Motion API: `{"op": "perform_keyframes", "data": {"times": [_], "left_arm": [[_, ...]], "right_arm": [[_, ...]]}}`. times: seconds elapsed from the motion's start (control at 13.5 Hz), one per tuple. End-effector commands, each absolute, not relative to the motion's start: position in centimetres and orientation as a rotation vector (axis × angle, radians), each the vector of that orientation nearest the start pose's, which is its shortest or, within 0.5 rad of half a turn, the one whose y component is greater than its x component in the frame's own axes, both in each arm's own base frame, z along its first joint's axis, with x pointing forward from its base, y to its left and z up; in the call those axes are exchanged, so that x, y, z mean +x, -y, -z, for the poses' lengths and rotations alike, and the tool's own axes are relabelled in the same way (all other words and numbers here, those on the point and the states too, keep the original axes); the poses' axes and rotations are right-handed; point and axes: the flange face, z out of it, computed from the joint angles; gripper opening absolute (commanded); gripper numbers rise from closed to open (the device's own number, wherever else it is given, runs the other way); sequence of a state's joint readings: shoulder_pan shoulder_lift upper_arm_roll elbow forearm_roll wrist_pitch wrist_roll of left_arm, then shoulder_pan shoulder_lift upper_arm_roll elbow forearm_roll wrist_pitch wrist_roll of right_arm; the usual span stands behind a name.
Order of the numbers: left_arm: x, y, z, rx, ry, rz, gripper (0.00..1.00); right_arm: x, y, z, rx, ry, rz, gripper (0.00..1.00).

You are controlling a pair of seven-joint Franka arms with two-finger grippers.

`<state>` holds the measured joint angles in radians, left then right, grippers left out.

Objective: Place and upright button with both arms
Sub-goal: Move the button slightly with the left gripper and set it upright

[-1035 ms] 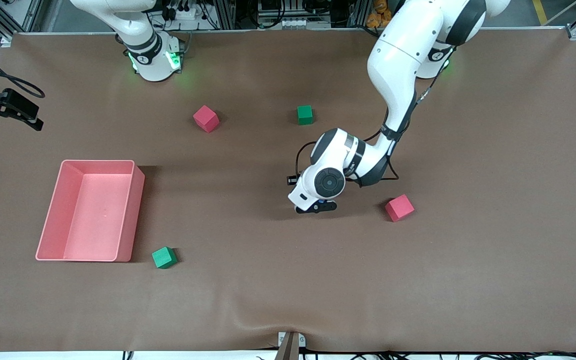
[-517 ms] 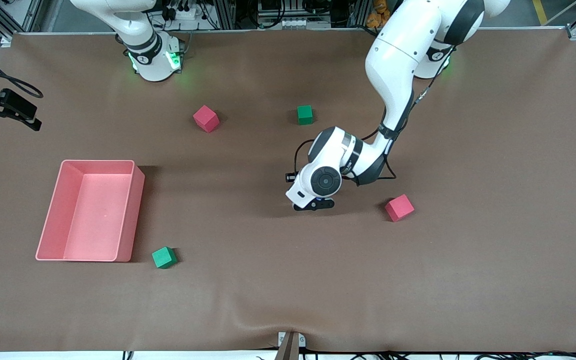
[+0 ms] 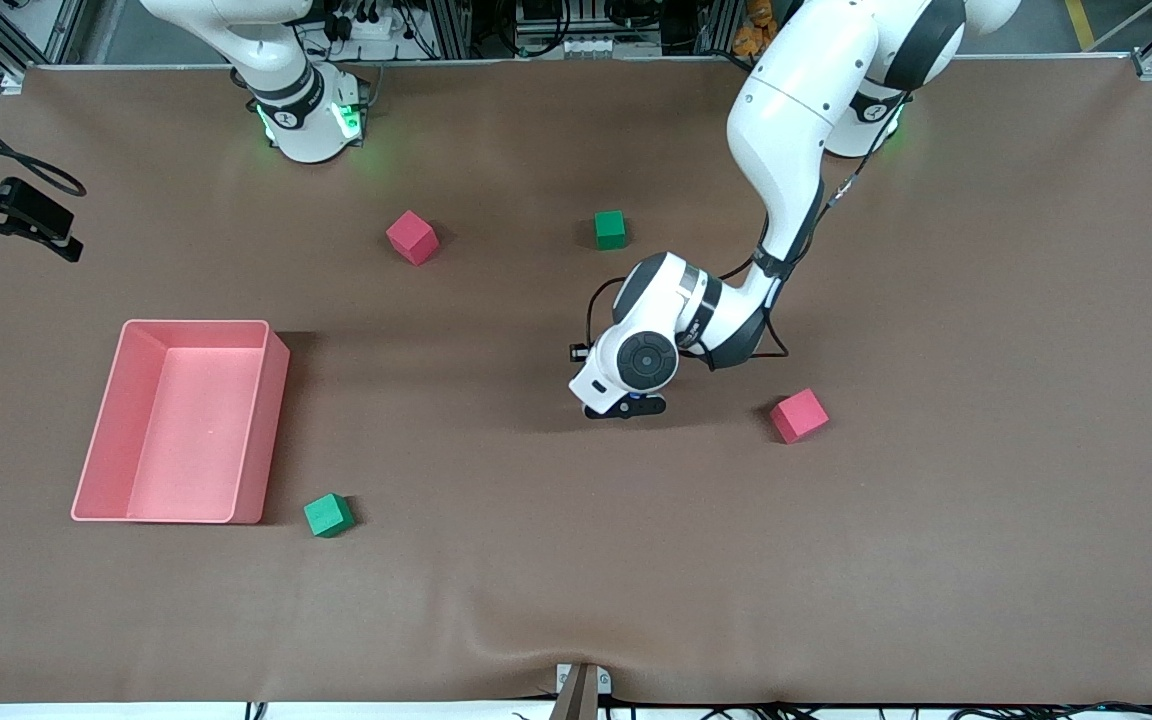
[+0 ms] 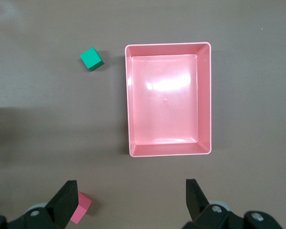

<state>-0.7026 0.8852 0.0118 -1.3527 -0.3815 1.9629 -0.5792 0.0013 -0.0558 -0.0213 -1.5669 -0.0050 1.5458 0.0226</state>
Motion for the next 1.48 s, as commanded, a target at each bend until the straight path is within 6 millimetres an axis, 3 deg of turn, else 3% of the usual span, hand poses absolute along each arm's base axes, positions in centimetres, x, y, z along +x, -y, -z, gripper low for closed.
{"op": "perform_keyframes", "data": {"times": [0.0,0.15,0.22,0.52,0.67,0.81,1.18,1.4], "left_arm": [[52.5,47.5,-16.4,-3.139,0.160,-0.668,0.34],[52.5,47.4,-16.6,-3.114,0.102,-0.609,0.08],[52.6,47.6,-17.1,-3.108,0.078,-0.577,0.00],[53.4,47.7,-21.4,-3.122,0.205,-0.510,0.00],[52.6,49.1,-23.4,-3.071,0.279,-0.377,0.00],[51.4,50.7,-23.7,-2.988,0.341,-0.186,0.00],[49.7,55.2,-23.7,-3.005,0.322,0.261,0.00],[46.2,58.3,-22.3,-2.896,0.262,0.539,0.00]], "right_arm": [[52.8,1.5,-65.5,-3.151,-0.054,0.063,1.00],[52.8,1.4,-65.5,-3.151,-0.051,0.060,1.00],[52.8,1.4,-65.5,-3.151,-0.051,0.058,1.00],[52.8,1.3,-65.5,-3.152,-0.049,0.055,1.00],[52.8,1.3,-65.5,-3.150,-0.049,0.051,1.00],[52.8,1.4,-65.5,-3.150,-0.051,0.055,1.00],[52.8,1.1,-65.5,-3.150,-0.042,0.055,1.00],[52.8,1.4,-65.5,-3.149,-0.051,0.055,1.00]]}}
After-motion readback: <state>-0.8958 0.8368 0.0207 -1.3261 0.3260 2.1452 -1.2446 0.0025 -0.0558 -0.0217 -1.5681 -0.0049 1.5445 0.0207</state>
